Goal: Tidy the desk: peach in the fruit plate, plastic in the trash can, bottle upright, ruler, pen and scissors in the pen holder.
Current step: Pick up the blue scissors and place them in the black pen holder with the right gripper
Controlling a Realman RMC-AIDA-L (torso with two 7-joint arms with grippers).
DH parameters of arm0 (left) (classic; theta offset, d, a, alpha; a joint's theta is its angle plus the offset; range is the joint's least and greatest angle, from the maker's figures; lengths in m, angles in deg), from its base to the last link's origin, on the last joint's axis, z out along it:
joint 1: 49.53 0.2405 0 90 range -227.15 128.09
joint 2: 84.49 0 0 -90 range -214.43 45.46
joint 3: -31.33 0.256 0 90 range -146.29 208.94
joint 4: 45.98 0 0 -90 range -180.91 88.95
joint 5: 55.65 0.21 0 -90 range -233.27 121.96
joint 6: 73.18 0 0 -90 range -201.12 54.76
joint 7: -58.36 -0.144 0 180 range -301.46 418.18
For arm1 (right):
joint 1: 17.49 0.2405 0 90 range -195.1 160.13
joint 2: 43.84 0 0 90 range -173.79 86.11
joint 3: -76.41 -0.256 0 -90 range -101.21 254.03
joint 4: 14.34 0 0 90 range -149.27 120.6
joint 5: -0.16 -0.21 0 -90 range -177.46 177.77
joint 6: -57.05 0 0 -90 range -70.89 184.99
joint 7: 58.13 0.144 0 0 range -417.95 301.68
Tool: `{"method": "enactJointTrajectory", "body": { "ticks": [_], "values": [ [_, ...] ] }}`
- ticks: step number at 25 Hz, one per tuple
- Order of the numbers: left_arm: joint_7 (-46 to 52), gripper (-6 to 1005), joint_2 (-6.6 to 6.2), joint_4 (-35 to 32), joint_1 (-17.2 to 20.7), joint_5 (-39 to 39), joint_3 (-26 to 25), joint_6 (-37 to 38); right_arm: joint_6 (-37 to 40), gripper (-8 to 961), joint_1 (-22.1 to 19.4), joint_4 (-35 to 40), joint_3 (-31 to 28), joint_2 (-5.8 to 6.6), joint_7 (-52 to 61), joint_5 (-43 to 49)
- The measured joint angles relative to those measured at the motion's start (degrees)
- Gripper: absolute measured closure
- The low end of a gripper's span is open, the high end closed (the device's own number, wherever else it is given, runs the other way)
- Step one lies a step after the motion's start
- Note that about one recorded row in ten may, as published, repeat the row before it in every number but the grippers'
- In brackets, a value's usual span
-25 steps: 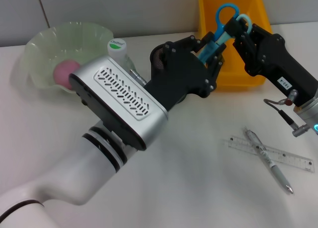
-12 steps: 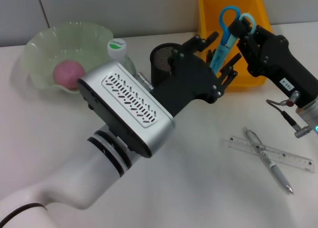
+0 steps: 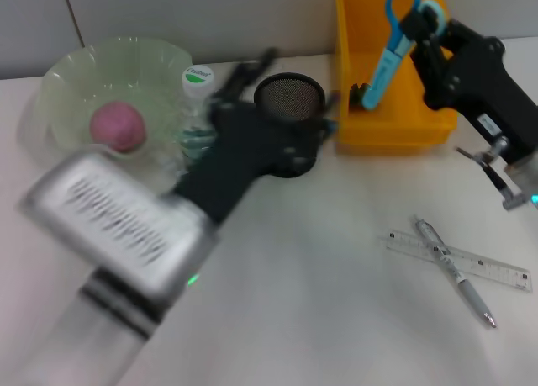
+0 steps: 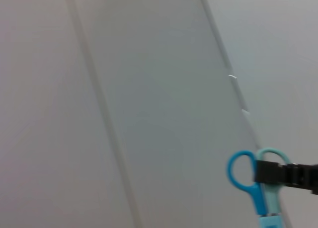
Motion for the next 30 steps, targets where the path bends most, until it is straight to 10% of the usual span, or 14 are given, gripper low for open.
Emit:
{"method": "enactJointTrajectory", "body": {
  "ticks": [6, 14, 30],
  "values": [
    [1.49, 210, -0.25, 7.35, 10.10, 0.01, 0.72, -20.86, -5.79, 868, 4.97, -1.03, -1.48, -0.08, -6.54, 0.00],
    [9.07, 211, 0.11, 21.49, 12.01, -1.30, 2.83, -37.46, -12.37, 862, 10.59, -2.95, -1.24, -0.23, -11.58, 0.01],
    [9.13, 212, 0.33, 28.00, 7.90, -7.84, 3.95, -38.26, -24.21, 813, 15.33, -6.53, -1.10, -0.31, -14.43, 0.42]
  ]
}}
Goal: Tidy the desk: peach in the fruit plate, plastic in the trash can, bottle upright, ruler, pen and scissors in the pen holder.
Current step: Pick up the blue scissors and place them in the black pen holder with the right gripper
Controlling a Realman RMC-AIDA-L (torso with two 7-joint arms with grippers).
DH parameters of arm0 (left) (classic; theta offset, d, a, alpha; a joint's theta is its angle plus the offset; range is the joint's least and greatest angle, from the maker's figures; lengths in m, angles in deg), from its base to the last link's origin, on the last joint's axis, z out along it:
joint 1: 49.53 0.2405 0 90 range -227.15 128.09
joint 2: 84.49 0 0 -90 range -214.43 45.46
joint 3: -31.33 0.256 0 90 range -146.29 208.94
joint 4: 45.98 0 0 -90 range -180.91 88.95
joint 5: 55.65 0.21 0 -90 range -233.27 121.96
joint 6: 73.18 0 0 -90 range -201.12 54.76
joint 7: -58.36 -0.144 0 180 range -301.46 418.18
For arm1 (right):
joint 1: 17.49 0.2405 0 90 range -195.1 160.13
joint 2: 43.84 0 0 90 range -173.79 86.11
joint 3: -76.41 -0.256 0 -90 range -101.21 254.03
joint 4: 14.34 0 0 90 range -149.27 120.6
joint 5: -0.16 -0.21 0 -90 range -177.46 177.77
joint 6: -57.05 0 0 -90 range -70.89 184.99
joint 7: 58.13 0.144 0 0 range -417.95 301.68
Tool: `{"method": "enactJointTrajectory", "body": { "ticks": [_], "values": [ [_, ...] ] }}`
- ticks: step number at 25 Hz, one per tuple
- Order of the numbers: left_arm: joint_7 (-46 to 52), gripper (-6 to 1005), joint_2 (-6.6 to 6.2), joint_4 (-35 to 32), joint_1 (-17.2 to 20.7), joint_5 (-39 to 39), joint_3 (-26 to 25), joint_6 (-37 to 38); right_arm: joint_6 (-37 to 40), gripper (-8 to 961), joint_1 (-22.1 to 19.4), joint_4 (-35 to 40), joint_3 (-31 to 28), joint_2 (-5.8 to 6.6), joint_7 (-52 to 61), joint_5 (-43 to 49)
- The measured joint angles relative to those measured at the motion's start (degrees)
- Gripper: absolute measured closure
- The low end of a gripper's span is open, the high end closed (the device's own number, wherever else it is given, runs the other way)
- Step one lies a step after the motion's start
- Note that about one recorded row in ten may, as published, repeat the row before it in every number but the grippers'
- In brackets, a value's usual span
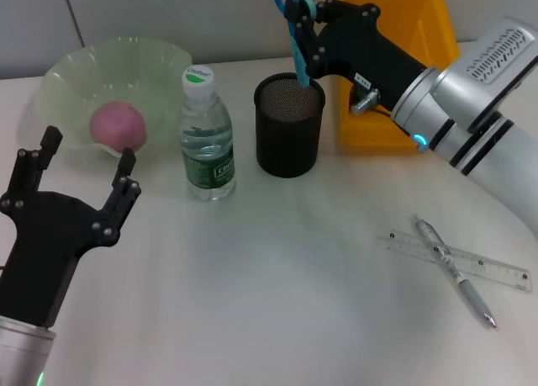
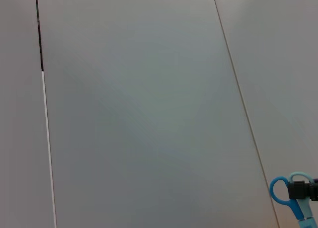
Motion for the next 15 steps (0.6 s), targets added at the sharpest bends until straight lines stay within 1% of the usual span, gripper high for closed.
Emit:
{"method": "enactJointTrajectory", "body": {
  "ticks": [3, 10, 15],
  "values": [
    [0.00, 212, 0.01, 0.23, -0.13, -0.01, -0.07, 0.00, -0.29, 804, 0.05, -0.10, 0.13, -0.01, 0.20, 0.05],
    [0.01, 211, -0.25, 1.40, -0.50, 0.09, -0.26, -0.22, -3.72, 783, 0.60, -1.14, -0.21, -0.01, 0.36, 0.11],
    [0.01, 212, -0.54, 3.96, -1.74, 2.51, 0.46, -0.47, -3.95, 768, 0.42, -1.37, -0.34, -0.02, 0.46, 0.12]
  ]
}}
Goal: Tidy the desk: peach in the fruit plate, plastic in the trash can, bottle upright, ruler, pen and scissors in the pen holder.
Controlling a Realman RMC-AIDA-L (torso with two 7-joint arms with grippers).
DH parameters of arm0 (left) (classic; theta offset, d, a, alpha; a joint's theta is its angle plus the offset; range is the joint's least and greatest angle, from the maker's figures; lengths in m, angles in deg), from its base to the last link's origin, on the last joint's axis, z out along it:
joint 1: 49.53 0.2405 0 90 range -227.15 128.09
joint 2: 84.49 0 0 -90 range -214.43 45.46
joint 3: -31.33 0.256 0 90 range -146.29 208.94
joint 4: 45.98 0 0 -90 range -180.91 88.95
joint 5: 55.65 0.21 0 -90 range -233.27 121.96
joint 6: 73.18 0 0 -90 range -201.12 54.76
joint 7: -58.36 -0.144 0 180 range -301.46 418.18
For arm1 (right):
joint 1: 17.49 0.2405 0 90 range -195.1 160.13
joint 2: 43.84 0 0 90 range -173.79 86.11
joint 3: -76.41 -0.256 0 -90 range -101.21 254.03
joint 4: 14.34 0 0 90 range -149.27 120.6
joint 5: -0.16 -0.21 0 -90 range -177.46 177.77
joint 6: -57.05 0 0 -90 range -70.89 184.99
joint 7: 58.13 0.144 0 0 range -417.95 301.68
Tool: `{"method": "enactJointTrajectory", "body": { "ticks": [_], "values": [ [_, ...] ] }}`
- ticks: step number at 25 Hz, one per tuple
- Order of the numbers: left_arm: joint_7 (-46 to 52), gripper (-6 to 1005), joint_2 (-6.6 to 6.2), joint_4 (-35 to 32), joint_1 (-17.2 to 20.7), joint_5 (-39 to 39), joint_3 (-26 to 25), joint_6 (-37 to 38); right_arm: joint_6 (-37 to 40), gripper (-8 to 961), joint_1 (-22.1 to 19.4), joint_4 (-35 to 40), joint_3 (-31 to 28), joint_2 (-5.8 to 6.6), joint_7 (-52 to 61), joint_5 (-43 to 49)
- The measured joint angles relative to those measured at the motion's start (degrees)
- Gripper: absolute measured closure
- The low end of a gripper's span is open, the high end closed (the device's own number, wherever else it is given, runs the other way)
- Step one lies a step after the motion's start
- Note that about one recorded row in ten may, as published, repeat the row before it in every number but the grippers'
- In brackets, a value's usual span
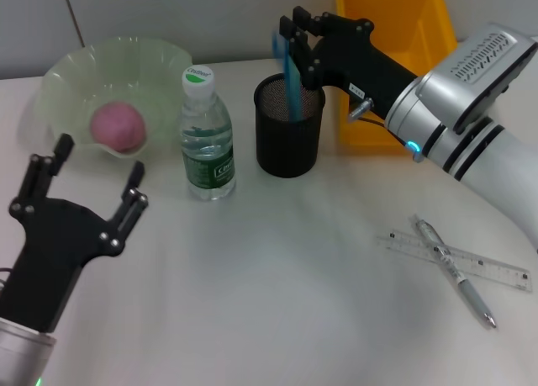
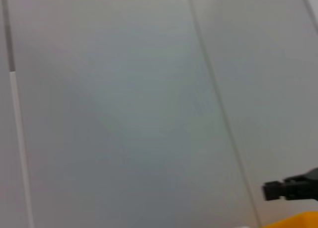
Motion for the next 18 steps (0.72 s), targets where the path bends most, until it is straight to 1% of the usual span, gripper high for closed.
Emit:
{"method": "enactJointTrajectory", "body": {
  "ticks": [2, 6, 9, 13, 16, 18],
  "values": [
    [0.00, 212, -0.18, 0.71, -0.18, 1.88, 0.01, -0.18, 0.23, 762, -0.22, -0.01, -0.02, 0.00, 0.07, -0.08],
    [0.00, 211, -1.09, 1.69, -0.82, 7.45, 0.04, -0.20, 1.89, 691, -0.99, 0.03, -0.01, 0.00, 1.29, -0.09],
    [0.00, 212, -1.99, 1.62, -0.99, 11.28, 0.05, -0.31, 5.79, 638, -2.29, 0.59, 0.30, 0.19, 3.49, -0.01],
    [0.00, 214, -2.45, 1.93, -1.37, 15.60, 0.06, -0.95, 12.71, 567, -5.84, 3.95, 0.68, 0.45, 8.88, 0.11],
    [0.00, 215, -2.76, 3.38, -2.19, 17.76, -0.04, -1.20, 16.66, 434, -9.75, 9.77, 2.95, 0.67, 17.99, 0.61],
    [0.00, 216, -2.74, 3.57, -2.22, 17.79, -0.15, -1.22, 18.31, 345, -12.90, 15.80, 6.47, 0.68, 24.07, 0.93]
  ]
}}
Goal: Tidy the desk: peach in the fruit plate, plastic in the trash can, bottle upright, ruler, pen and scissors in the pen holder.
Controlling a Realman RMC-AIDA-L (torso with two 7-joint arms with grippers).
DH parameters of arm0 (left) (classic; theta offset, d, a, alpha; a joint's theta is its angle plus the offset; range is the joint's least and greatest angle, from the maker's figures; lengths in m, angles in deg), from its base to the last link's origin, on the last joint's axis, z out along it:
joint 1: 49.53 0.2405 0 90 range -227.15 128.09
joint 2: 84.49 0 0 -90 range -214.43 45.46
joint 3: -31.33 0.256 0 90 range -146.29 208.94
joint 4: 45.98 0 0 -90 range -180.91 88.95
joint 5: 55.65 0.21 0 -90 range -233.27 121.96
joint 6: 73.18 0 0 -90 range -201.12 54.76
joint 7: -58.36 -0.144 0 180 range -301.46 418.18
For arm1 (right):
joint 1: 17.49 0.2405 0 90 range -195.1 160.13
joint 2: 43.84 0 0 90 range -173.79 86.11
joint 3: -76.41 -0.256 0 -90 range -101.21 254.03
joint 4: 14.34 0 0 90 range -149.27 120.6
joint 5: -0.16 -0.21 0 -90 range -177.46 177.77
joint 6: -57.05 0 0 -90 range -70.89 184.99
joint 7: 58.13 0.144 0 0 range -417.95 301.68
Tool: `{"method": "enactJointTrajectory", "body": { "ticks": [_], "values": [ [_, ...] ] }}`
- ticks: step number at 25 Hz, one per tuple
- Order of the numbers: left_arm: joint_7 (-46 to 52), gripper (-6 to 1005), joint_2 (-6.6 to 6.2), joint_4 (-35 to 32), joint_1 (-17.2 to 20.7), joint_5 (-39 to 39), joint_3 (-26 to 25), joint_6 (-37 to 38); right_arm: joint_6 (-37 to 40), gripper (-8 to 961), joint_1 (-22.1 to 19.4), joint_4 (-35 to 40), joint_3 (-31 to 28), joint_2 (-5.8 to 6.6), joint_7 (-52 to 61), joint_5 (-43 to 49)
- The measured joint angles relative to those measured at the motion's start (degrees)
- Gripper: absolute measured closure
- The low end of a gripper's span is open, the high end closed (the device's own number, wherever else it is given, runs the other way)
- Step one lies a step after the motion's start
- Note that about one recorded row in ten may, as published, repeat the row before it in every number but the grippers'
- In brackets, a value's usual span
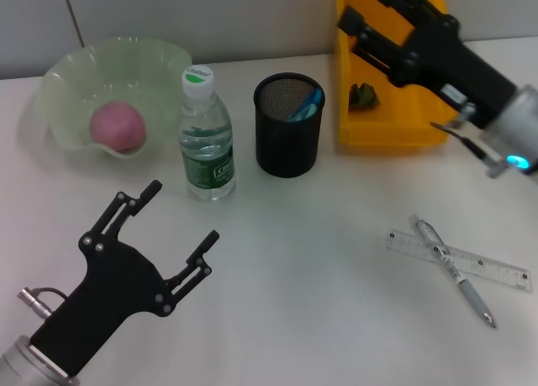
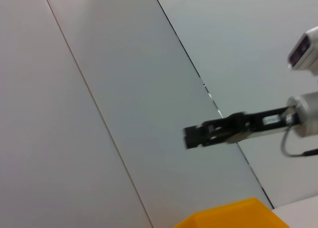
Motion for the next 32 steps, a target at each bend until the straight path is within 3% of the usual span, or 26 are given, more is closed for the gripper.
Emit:
{"method": "enactJointTrajectory", "body": {
  "ticks": [6, 9, 12, 18, 21, 27, 32],
  "values": [
    [0.00, 216, 0.68, 0.14, -0.02, -1.32, -1.07, 0.62, 0.67, 194, -9.38, 19.25, 13.30, 0.11, 15.75, 2.20],
    [0.00, 216, 0.76, 0.18, -0.02, -1.67, -1.27, 0.67, -1.05, 194, -13.73, 33.96, 16.14, -0.05, 28.83, 10.43],
    [0.00, 216, 0.89, 0.60, 0.05, -2.65, -1.28, 0.55, -1.01, 194, -14.70, 46.53, 16.51, -0.06, 44.68, 22.18],
    [0.00, 216, 2.02, 3.21, -0.18, -3.57, -1.39, -0.24, 3.43, 193, -11.65, 67.36, 18.21, 0.19, 72.14, 43.49],
    [0.00, 216, 2.37, 3.78, -0.33, -3.62, -1.55, -0.32, 7.90, 193, -7.01, 73.77, 20.41, 0.77, 82.14, 55.27],
    [0.00, 216, 2.53, 3.84, -0.49, -3.62, -1.56, -0.35, 16.86, 194, 3.67, 71.55, 21.47, 1.50, 87.93, 67.79],
    [0.00, 216, 2.57, 3.84, -0.55, -3.61, -1.55, -0.21, 16.72, 193, 6.85, 67.90, 25.18, 0.83, 87.36, 75.87]
  ]
}}
